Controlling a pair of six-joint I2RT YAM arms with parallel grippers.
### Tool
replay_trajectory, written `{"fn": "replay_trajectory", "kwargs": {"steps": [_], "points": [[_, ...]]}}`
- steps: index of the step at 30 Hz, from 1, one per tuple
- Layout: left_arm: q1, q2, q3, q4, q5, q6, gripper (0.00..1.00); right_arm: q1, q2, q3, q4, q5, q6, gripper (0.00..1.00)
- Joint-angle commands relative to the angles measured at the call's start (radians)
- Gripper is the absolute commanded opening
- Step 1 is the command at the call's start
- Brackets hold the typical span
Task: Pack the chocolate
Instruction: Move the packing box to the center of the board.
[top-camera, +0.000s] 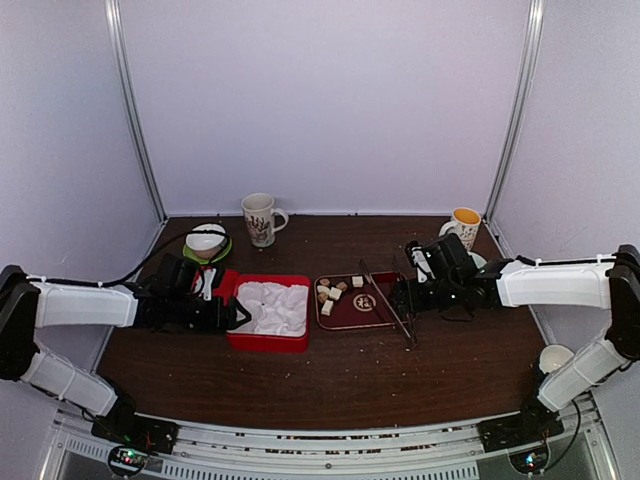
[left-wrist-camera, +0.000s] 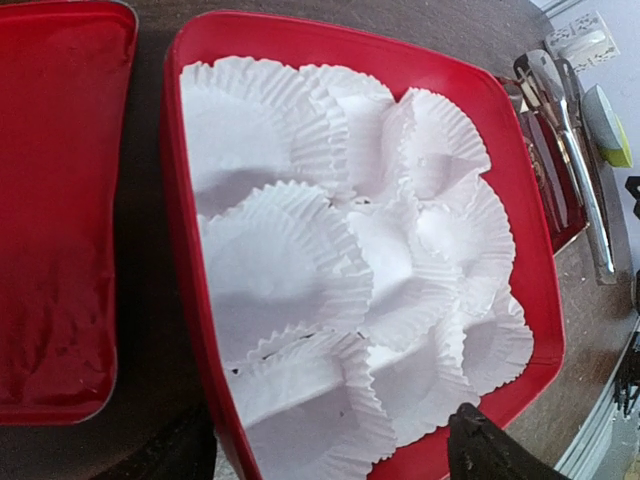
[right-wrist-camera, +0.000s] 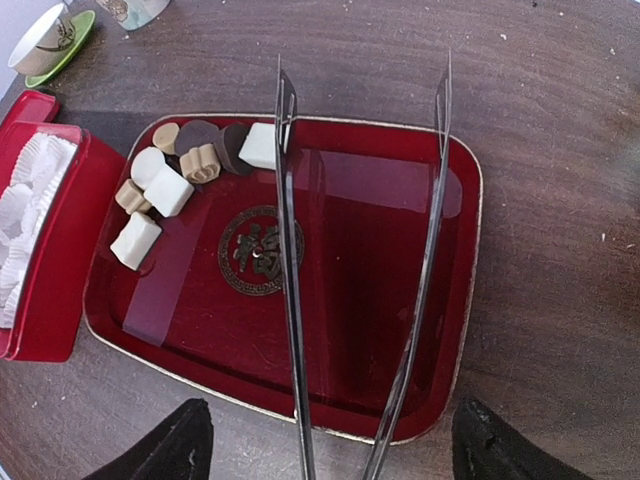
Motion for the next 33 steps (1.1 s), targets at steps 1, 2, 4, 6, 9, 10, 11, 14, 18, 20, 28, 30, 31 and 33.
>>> {"fn": "replay_trajectory", "kwargs": {"steps": [1,2,4,6,9,10,11,14,18,20,28,30,31,33], "points": [[0.003,0.032,-0.005,0.103,0.077,-0.018,0.82,0.006,-0.015,-0.027,0.002,-0.012,0.012,0.83],[0.002,0.041,-0.002,0.108,0.077,-0.019,0.82,0.007,-0.014,-0.029,0.005,-0.012,0.013,0.82],[0.000,0.056,0.002,0.127,0.080,-0.024,0.82,0.010,-0.012,-0.029,0.008,-0.013,0.012,0.82],[-0.005,0.071,0.010,0.140,0.080,-0.031,0.81,0.014,-0.010,-0.029,0.008,-0.013,0.013,0.82],[-0.011,0.088,0.021,0.155,0.061,-0.048,0.81,0.017,-0.015,-0.035,0.008,-0.010,0.015,0.82],[-0.014,0.091,0.021,0.155,0.044,-0.061,0.81,0.018,-0.018,-0.037,0.009,-0.010,0.015,0.82],[-0.016,0.094,0.022,0.152,0.028,-0.071,0.80,0.019,-0.021,-0.038,0.009,-0.009,0.015,0.82],[-0.016,0.111,0.029,0.127,-0.038,-0.127,0.79,0.021,-0.031,-0.045,0.012,-0.002,0.013,0.82],[-0.029,0.139,0.046,0.101,-0.115,-0.204,0.74,0.022,-0.042,-0.047,0.017,0.000,0.008,0.82],[-0.040,0.148,0.058,0.088,-0.152,-0.228,0.71,0.023,-0.046,-0.049,0.021,0.004,0.006,0.81],[-0.064,0.159,0.088,0.056,-0.252,-0.311,0.54,0.024,-0.053,-0.056,0.021,0.014,0.001,0.81],[-0.069,0.162,0.085,0.072,-0.258,-0.339,0.51,0.024,-0.053,-0.056,0.023,0.012,0.003,0.81],[-0.073,0.166,0.084,0.079,-0.268,-0.352,0.50,0.026,-0.053,-0.055,0.021,0.010,0.002,0.81],[-0.078,0.172,0.088,0.087,-0.285,-0.366,0.45,0.027,-0.059,-0.054,0.015,0.012,0.002,0.81]]}}
